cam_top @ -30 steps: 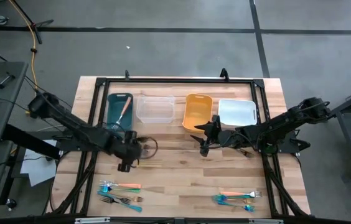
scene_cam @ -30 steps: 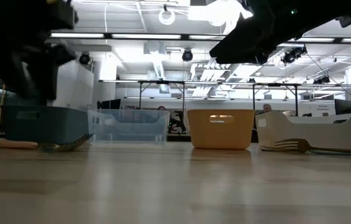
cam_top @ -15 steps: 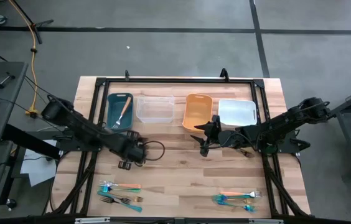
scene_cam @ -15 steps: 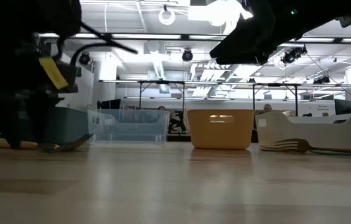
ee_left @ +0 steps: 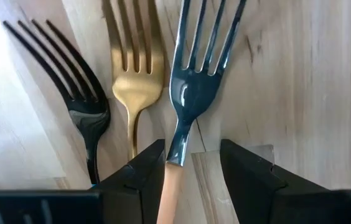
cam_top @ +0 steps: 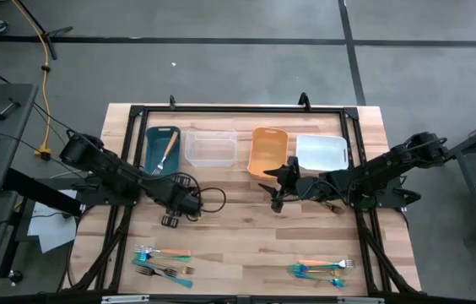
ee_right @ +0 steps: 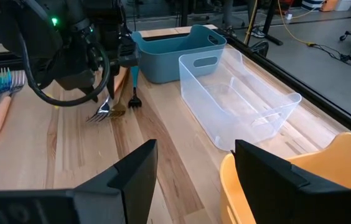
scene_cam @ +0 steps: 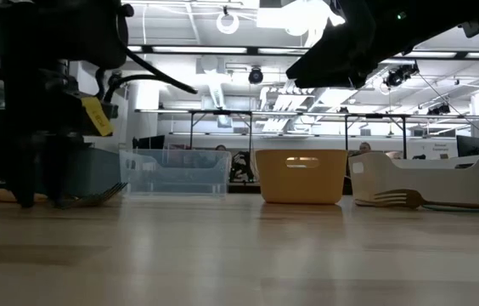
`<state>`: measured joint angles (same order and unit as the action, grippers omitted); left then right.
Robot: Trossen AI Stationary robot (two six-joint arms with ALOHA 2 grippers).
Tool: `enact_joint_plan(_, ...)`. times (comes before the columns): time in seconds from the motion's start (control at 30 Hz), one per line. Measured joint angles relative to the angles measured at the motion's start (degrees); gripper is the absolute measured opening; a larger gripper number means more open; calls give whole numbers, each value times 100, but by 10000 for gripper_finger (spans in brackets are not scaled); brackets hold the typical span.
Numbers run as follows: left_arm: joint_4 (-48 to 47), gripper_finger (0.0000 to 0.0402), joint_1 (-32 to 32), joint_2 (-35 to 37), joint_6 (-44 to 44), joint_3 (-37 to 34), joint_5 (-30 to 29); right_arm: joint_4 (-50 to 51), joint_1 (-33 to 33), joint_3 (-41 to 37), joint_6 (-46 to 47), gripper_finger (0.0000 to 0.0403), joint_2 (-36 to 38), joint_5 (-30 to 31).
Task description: Sort silverware by color (type)
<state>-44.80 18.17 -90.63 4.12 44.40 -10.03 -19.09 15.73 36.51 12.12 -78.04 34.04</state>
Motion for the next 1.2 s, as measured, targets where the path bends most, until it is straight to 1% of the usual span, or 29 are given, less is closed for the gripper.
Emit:
enact_joint_plan(0.13, 4, 143, -74, 0, -148, 0, 151, -2, 1, 1, 96, 208, 0, 0)
enact_joint_plan(0.2, 15, 135, -133, -2, -263, -2, 281, -2, 2, 0, 97, 208, 0, 0)
enact_joint_plan(0.47, 43, 73, -305, -7, -332, -9, 551, 0, 0, 0, 109, 208, 0, -2)
enact_joint_plan(0.53, 88, 63, -332, -7, -338, -14, 574, -1, 2, 0, 101, 208, 0, -2)
enact_joint_plan(0.73, 143, 54, -347, -7, -436, -22, 564, 0, 2, 0, 96, 208, 0, -2)
enact_joint_plan(0.87, 145, 21, -347, -7, -110, -14, 584, 0, 1, 0, 96, 208, 0, -2)
enact_joint_plan(0.93, 40, 11, -352, -25, 42, 65, 639, 1, 0, 1, 95, 208, 0, -2)
enact_joint_plan(1.13, -521, 8, -354, 31, 172, 624, 616, 4, 1, 0, 92, 208, 0, -2)
enact_joint_plan(1.2, -518, 8, -354, 139, 175, 839, 630, 34, 1, 2, 92, 208, 0, -2)
